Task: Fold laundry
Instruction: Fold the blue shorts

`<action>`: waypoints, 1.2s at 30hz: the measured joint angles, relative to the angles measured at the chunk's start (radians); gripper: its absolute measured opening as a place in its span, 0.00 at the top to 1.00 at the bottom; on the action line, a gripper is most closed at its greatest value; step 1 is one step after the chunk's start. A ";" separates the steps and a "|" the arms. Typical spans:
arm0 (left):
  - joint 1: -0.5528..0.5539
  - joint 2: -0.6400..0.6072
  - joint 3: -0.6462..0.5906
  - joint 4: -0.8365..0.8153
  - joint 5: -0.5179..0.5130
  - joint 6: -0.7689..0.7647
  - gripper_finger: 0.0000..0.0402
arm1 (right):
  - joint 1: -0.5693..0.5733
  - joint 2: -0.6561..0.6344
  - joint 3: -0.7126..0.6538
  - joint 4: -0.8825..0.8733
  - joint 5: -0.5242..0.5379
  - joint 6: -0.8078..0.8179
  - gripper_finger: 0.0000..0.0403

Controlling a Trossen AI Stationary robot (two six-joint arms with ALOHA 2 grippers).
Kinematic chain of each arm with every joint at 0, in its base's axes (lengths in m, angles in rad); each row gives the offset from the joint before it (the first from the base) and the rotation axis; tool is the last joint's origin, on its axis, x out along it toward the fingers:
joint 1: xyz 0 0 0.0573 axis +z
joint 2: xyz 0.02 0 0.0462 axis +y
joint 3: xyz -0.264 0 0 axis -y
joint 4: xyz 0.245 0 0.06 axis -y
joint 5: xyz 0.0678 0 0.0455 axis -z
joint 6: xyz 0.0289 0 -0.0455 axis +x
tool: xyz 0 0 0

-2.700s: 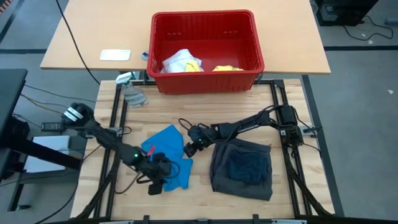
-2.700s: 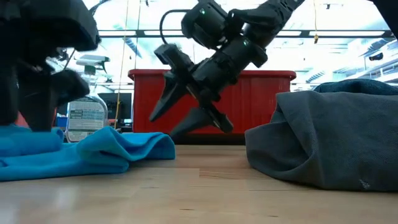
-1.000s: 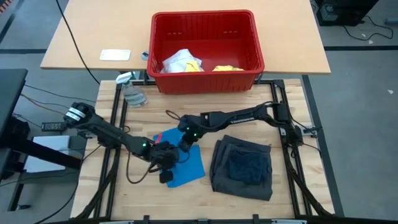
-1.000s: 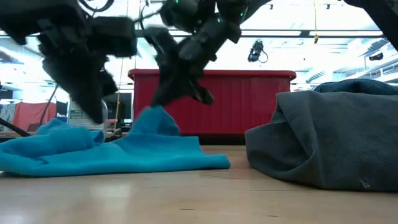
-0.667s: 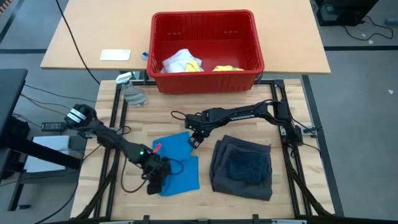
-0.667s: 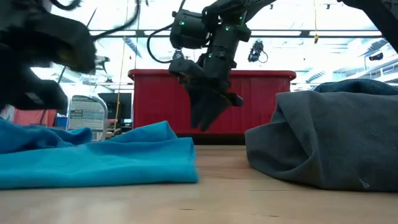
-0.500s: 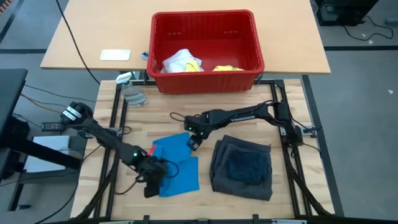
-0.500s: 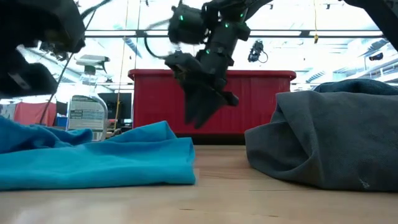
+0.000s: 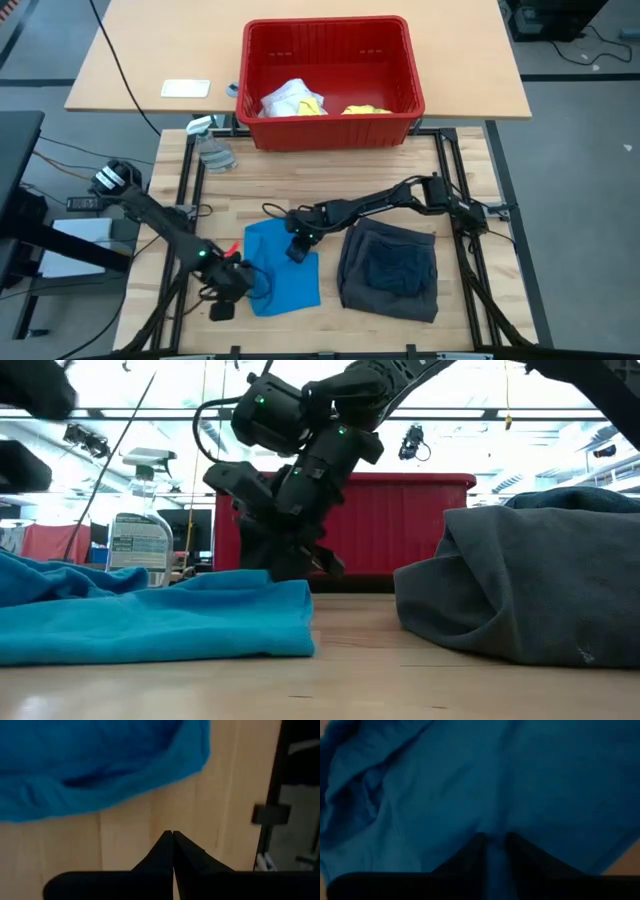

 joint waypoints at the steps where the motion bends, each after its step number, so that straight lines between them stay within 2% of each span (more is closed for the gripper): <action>1: -0.016 -0.010 0.000 0.002 -0.019 -0.001 0.99 | 0.002 0.000 -0.001 0.002 0.005 0.004 0.77; 4: -0.034 -0.045 0.000 0.044 -0.148 -0.011 0.99 | 0.002 -0.007 -0.004 0.027 0.020 0.012 0.78; 7: 0.000 -0.066 0.001 0.110 -0.309 0.019 0.99 | 0.000 -0.014 -0.005 0.039 0.014 0.044 0.78; 9: 0.041 -0.066 0.001 0.129 -0.346 0.054 0.99 | -0.006 -0.014 -0.006 0.039 0.005 0.062 0.78; 17: 0.179 -0.005 0.000 0.175 -0.348 0.148 0.99 | -0.014 -0.028 -0.006 -0.035 -0.014 0.088 0.81; 20: 0.185 0.030 -0.022 0.207 -0.283 0.149 0.99 | -0.014 -0.043 -0.007 -0.072 -0.011 0.068 0.84; 23: 0.161 0.043 -0.096 0.317 -0.177 0.094 0.99 | -0.018 -0.064 -0.009 -0.100 0.003 0.051 0.86; 25: 0.132 0.042 -0.143 0.319 -0.154 0.020 0.99 | -0.022 -0.084 -0.009 -0.122 0.011 0.042 0.86; 32: 0.006 -0.064 -0.230 0.290 -0.156 -0.196 0.99 | -0.025 -0.145 -0.009 -0.168 0.043 0.008 0.87; 36: -0.053 -0.172 -0.229 0.234 -0.225 -0.257 0.99 | -0.025 -0.159 -0.008 -0.187 0.042 -0.006 0.87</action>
